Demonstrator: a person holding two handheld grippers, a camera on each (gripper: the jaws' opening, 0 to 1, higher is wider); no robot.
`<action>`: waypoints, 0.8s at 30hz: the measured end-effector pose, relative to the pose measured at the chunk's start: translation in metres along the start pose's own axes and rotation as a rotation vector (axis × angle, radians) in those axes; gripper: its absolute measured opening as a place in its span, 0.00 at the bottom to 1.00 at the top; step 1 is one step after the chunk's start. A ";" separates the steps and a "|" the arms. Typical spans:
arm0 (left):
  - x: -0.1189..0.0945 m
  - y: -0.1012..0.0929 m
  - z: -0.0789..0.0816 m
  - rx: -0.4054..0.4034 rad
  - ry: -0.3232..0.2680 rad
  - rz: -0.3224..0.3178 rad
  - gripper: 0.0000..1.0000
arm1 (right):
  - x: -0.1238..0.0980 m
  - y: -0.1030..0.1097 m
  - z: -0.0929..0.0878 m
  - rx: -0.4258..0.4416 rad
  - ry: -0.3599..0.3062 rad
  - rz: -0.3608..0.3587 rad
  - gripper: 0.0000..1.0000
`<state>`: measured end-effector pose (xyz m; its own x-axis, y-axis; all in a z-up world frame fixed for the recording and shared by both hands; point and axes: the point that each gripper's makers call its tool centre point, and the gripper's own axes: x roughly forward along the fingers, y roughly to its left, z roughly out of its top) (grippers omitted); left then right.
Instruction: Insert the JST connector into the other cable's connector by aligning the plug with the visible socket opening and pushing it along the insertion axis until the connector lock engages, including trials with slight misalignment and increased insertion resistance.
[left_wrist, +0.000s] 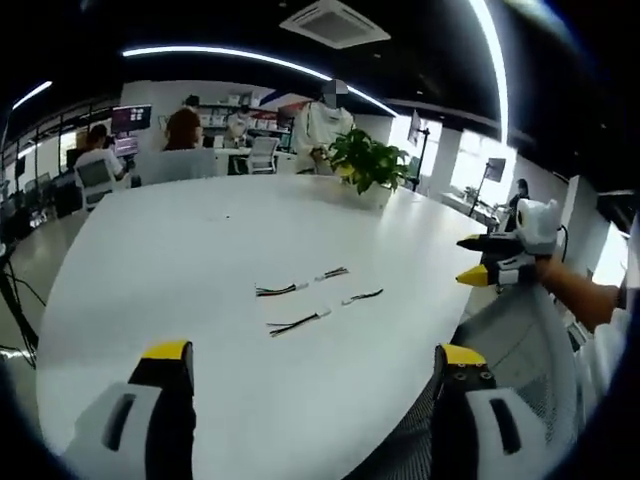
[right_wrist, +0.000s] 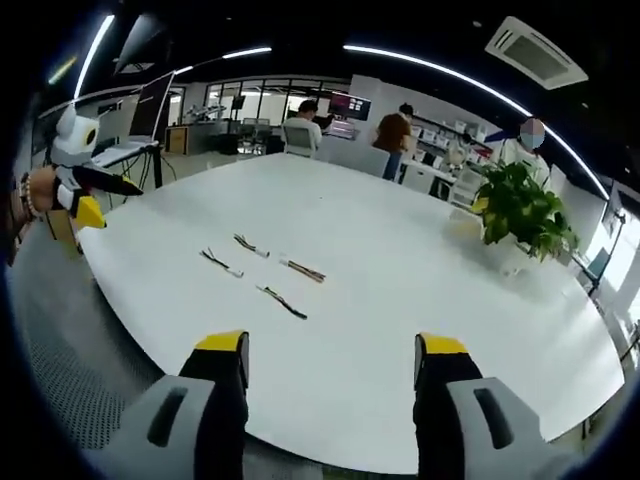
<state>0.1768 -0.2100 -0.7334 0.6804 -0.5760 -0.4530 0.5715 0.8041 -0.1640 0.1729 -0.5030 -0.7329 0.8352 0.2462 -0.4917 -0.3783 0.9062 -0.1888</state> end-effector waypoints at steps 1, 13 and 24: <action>0.002 0.002 0.002 -0.012 -0.006 -0.009 0.99 | 0.002 -0.002 0.004 -0.004 -0.009 -0.004 0.65; 0.021 0.016 0.039 -0.045 -0.077 -0.067 0.99 | 0.029 -0.009 0.033 0.003 -0.070 0.035 0.63; 0.066 0.023 0.057 0.043 -0.072 -0.142 0.99 | 0.067 -0.008 0.050 0.018 -0.095 0.121 0.61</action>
<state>0.2614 -0.2380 -0.7169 0.6218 -0.6935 -0.3638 0.6820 0.7079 -0.1836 0.2518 -0.4764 -0.7215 0.8180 0.3849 -0.4275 -0.4724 0.8735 -0.1173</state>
